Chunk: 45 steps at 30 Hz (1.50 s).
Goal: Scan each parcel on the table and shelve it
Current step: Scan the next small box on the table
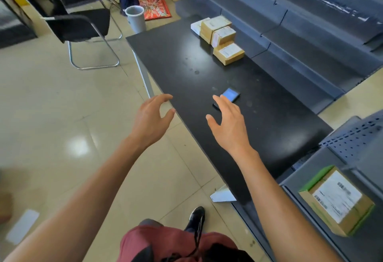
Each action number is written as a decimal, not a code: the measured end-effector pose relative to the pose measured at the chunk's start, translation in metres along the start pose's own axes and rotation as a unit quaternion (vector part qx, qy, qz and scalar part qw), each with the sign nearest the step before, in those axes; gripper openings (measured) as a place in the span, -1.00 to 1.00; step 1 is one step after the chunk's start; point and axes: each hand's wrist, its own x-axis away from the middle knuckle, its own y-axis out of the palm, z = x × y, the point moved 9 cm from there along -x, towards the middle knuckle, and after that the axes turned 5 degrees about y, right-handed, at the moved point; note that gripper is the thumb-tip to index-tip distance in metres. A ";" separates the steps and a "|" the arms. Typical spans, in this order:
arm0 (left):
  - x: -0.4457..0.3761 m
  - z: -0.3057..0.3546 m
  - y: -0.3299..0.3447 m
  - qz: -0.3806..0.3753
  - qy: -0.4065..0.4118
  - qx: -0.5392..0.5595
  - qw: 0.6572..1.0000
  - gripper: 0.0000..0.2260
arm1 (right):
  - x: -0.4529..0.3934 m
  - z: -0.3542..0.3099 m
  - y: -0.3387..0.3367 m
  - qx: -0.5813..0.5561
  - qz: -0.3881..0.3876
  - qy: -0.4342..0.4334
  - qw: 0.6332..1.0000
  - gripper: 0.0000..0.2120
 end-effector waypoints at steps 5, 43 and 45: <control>-0.045 -0.008 0.013 -0.009 -0.001 0.005 1.000 -0.70 | -0.040 0.011 0.012 -0.008 -0.008 0.030 0.999 -0.43; -0.392 -0.010 0.264 -0.406 0.240 0.030 0.882 -0.64 | -0.246 0.216 0.102 0.006 0.060 0.484 0.873 -0.25; -0.393 -0.006 0.282 -0.428 0.245 0.019 0.870 -0.64 | -0.239 0.228 0.117 0.007 0.039 0.520 0.853 -0.17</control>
